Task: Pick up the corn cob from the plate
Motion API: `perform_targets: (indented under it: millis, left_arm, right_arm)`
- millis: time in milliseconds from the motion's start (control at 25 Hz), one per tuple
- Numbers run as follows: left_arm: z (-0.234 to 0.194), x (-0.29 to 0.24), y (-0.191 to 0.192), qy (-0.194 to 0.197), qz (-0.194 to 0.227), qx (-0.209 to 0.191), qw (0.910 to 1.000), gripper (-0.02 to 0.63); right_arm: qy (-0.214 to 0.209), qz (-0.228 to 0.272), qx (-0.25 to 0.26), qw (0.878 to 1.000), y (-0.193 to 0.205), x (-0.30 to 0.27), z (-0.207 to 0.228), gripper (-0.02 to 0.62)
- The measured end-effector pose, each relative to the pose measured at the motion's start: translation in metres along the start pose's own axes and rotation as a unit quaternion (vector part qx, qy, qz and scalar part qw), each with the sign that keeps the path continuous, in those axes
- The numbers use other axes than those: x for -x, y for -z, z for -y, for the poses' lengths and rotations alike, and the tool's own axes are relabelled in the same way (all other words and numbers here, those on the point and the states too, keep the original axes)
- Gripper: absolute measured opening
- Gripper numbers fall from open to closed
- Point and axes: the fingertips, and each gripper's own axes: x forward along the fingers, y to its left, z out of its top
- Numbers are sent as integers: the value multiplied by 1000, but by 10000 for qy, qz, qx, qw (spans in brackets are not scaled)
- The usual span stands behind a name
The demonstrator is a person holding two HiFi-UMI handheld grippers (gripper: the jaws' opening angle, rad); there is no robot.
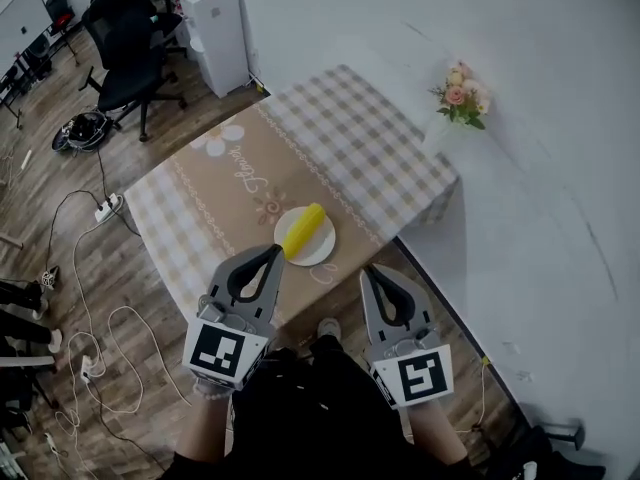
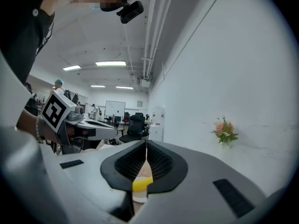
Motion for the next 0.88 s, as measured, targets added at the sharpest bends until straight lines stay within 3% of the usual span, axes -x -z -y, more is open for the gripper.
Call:
perform_targets:
  millis: [120, 320, 680, 880]
  left_arm:
    - [3, -7, 2, -99, -224, 196, 9995, 12]
    - [3, -28, 12, 29, -144, -233, 9996, 12]
    - [-8, -57, 41, -200, -584, -132, 9980, 14]
    - [-7, -79, 64, -119, -924, -95, 9956, 24]
  right_arm:
    - [-127, 24, 0, 9999, 0, -6, 3, 43]
    - [-193, -1, -41, 9998, 6, -11, 16, 43]
    - [-260, -225, -173, 9993, 26, -18, 33, 43]
    - [-295, -446, -239, 9983, 41, -22, 45, 43]
